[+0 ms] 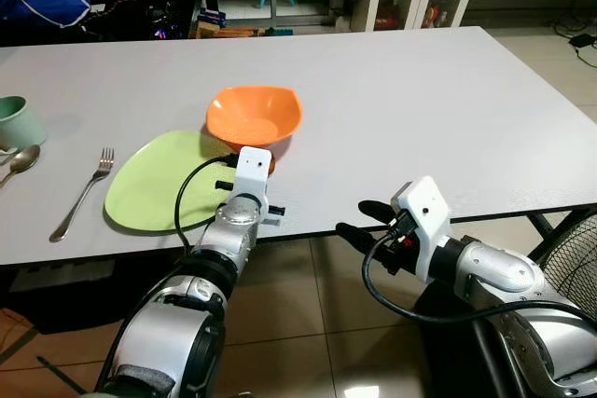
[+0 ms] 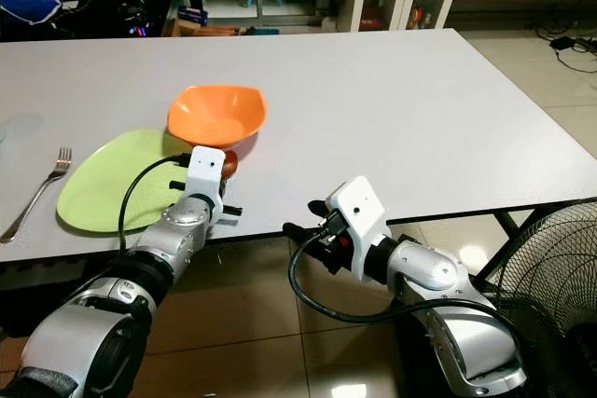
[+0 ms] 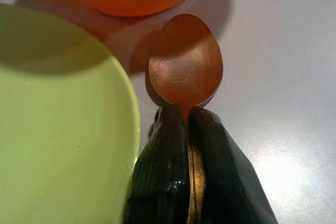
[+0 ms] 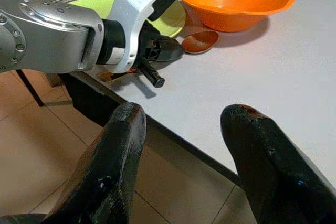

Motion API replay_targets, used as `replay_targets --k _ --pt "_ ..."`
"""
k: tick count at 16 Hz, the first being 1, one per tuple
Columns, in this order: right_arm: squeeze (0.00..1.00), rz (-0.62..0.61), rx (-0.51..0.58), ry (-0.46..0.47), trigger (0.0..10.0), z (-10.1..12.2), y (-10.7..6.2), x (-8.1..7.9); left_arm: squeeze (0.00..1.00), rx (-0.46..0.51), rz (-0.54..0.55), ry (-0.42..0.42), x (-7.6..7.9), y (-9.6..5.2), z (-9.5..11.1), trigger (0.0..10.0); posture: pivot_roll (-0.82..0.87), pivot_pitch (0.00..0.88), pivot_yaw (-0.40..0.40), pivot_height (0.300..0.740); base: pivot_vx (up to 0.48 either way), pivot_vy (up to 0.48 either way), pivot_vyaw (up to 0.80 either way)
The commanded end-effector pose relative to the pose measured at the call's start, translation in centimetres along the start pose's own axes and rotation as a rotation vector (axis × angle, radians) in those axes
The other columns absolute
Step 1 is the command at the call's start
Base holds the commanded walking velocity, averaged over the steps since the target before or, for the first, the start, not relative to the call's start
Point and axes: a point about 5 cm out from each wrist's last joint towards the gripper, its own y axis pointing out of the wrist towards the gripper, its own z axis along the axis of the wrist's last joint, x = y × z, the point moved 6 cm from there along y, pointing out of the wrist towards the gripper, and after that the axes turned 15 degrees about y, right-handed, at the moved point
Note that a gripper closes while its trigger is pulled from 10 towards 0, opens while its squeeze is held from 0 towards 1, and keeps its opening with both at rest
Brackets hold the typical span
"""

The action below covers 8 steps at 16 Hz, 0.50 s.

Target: Setting the table

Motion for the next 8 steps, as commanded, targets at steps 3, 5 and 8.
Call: replay_targets --k 3,5,8 --pt "0.0 0.003 -0.008 -0.019 10.0 0.23 -0.17 -0.09 0.0 0.012 0.012 -0.01 0.15 0.12 0.7 10.0 -0.11 0.0 0.036 0.74 0.0 0.0 0.0" --pt "0.0 -0.003 -0.008 -0.024 10.0 0.21 -0.17 -0.03 0.0 0.024 0.0 -0.024 0.43 0.16 1.05 10.0 -0.12 0.0 0.036 0.74 0.0 0.0 0.0" --pt "0.0 -0.004 -0.01 -0.026 10.0 0.17 -0.19 -0.08 0.0 0.031 -0.006 -0.028 0.61 0.21 1.45 10.0 -0.12 0.0 0.038 0.74 0.0 0.0 0.0"
